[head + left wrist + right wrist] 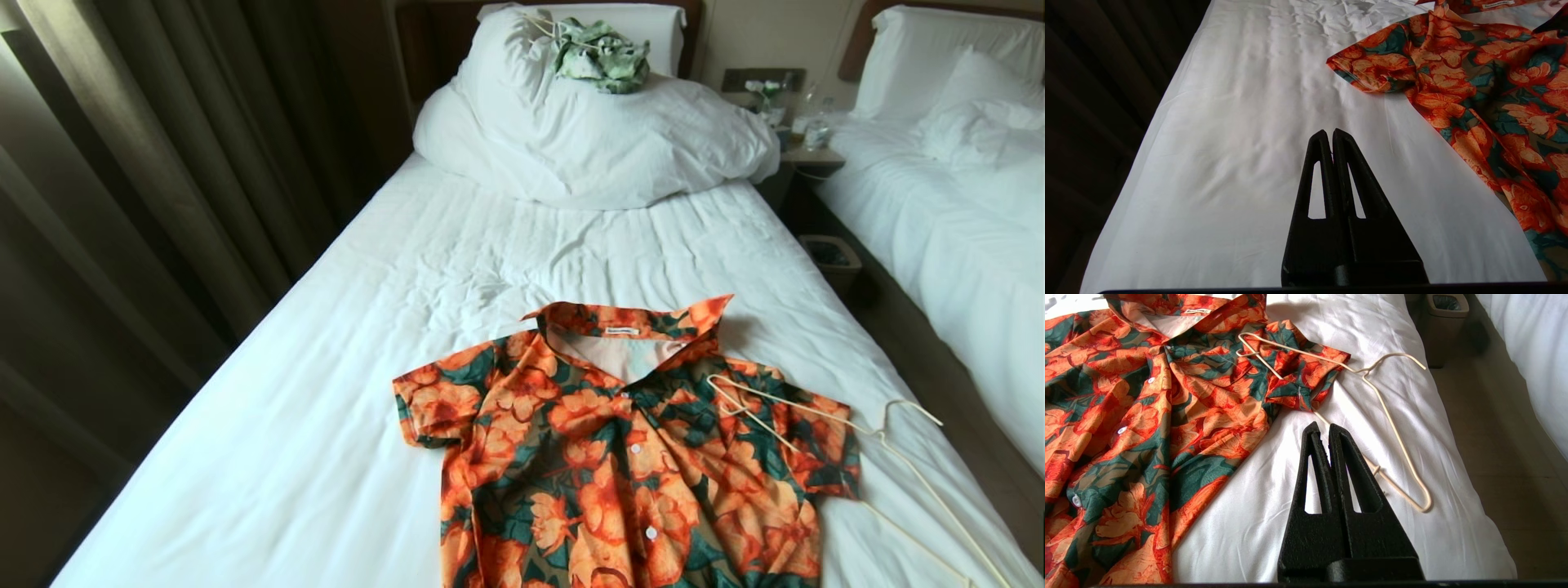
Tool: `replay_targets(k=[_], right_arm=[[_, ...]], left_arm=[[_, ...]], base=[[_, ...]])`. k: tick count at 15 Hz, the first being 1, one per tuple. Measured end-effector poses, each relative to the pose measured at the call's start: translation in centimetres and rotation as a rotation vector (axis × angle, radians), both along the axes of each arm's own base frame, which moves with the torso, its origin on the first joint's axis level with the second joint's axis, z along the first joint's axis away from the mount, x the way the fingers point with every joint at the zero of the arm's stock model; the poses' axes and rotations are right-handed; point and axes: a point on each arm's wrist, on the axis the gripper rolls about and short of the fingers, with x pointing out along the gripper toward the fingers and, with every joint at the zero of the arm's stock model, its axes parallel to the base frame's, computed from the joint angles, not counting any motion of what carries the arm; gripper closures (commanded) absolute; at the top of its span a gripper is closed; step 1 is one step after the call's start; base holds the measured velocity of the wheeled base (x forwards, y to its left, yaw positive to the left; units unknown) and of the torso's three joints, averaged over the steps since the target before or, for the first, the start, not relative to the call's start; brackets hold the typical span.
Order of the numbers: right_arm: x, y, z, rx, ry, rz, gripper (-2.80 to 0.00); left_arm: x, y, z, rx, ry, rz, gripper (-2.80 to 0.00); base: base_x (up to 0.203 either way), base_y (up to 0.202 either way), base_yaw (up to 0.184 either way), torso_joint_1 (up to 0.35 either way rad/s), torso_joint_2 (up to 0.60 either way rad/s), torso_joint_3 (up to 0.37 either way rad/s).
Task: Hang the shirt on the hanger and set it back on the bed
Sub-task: Lift the shirt and hanger
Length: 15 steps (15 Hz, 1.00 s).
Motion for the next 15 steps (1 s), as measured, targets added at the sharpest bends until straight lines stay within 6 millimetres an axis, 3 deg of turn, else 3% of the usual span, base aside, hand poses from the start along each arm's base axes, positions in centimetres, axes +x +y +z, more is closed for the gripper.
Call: replay_targets(k=[8, 12, 15], right_arm=[[-0.1, 0.0, 0.2, -0.021, -0.002, 0.005, 0.00], [-0.7, 0.1, 3.8, -0.036, -0.032, 0.027, 0.00], [0.1, 0.1, 6.5, -0.026, 0.012, 0.025, 0.00]], left_arm=[[0.0, 0.0, 0.0, 0.000, 0.000, 0.000, 0.00], [0.0, 0.0, 0.0, 0.000, 0.000, 0.000, 0.00], [0.0, 0.0, 0.0, 0.000, 0.000, 0.000, 0.00]], base=[[0.000, 0.000, 0.000, 0.000, 0.00, 0.000], [0.000, 0.000, 0.000, 0.000, 0.00, 0.000], [0.000, 0.000, 0.000, 0.000, 0.00, 0.000]])
